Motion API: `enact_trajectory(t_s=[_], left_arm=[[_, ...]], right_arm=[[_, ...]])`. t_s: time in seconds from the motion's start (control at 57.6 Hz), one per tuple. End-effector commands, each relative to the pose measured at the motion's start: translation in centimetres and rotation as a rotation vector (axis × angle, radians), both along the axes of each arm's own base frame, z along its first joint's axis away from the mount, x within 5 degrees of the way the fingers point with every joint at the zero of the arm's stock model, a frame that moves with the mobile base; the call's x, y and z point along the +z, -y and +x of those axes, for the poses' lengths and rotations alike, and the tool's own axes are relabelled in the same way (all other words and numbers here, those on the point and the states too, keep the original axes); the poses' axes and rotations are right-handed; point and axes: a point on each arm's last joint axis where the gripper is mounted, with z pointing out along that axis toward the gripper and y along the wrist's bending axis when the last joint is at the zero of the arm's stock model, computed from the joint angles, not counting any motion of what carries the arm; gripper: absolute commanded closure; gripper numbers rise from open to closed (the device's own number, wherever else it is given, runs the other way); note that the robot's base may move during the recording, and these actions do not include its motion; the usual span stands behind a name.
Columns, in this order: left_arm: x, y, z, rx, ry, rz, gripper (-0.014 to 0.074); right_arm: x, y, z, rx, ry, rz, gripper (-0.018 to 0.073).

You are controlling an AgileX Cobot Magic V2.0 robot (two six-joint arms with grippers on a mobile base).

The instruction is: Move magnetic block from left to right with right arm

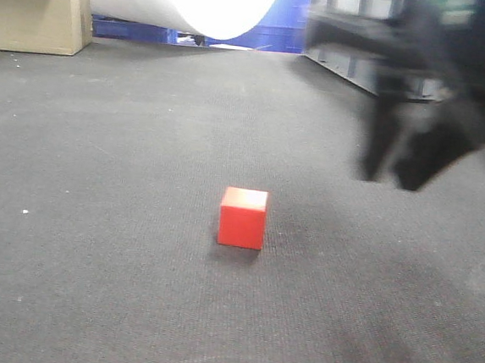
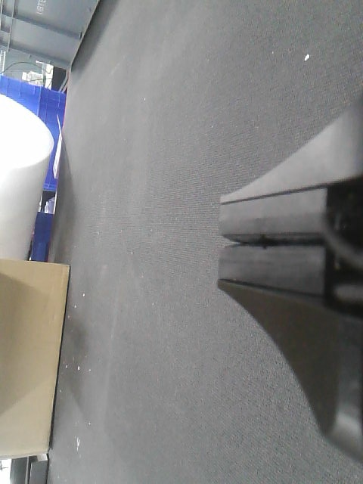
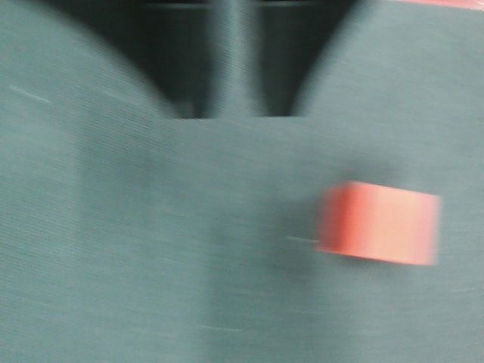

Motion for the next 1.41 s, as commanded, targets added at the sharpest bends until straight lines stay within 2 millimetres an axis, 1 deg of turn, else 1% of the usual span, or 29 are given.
enact_trajectory(t_s=[0.0,0.139,0.156,0.191,0.33,0.382,0.486,0.556,0.608,0.66,0.747,0.972,1.094,1.163,1.389], left_arm=[[0.5,0.0,-0.1,0.005,0.083,-0.003,0.0713],[0.5,0.0,-0.1,0.005,0.083,-0.003,0.0713],[0.5,0.0,-0.1,0.005,0.083,-0.003,0.0713],[0.5,0.0,-0.1,0.005,0.083,-0.003,0.0713],[0.5,0.0,-0.1,0.005,0.083,-0.003,0.0713],[0.5,0.0,-0.1,0.005,0.083,-0.003,0.0713],[0.5,0.0,-0.1,0.005,0.083,-0.003,0.0713],[0.5,0.0,-0.1,0.005,0.083,-0.003,0.0713],[0.5,0.0,-0.1,0.005,0.083,-0.003,0.0713],[0.5,0.0,-0.1,0.005,0.083,-0.003,0.0713],[0.5,0.0,-0.1,0.005,0.083,-0.003,0.0713],[0.5,0.0,-0.1,0.005,0.083,-0.003,0.0713],[0.5,0.0,-0.1,0.005,0.083,-0.003,0.0713],[0.5,0.0,-0.1,0.005,0.083,-0.003,0.0713],[0.5,0.0,-0.1,0.005,0.083,-0.003,0.0713]], right_arm=[[1.9,2.2,-1.0,-0.027,0.114,0.061,0.0507],[2.3,5.9,-2.8,-0.069,0.204,0.047,0.0505],[2.7,6.2,-3.1,-0.070,0.227,0.047,0.0505],[2.7,7.1,-3.6,-0.072,0.255,0.035,0.0505],[2.8,9.6,-5.8,-0.046,0.361,-0.035,0.0505],[2.9,10.5,-6.8,-0.024,0.427,-0.075,0.0505],[3.2,11.7,-8.6,0.008,0.580,-0.138,0.0505],[3.4,12.2,-9.5,0.007,0.697,-0.168,0.0505],[3.5,12.6,-10.2,-0.004,0.819,-0.206,0.0505],[3.8,12.9,-11.2,-0.034,0.950,-0.226,0.0505],[3.8,13.2,-12.4,-0.076,1.096,-0.235,0.0505],[1.8,13.7,-15.6,-0.152,1.341,-0.244,0.0505],[0.4,13.7,-17.1,-0.167,1.405,-0.241,0.0505],[-0.3,13.7,-17.6,-0.168,1.418,-0.240,0.0505],[-1.6,13.7,-17.5,-0.164,1.396,-0.242,0.0505]])
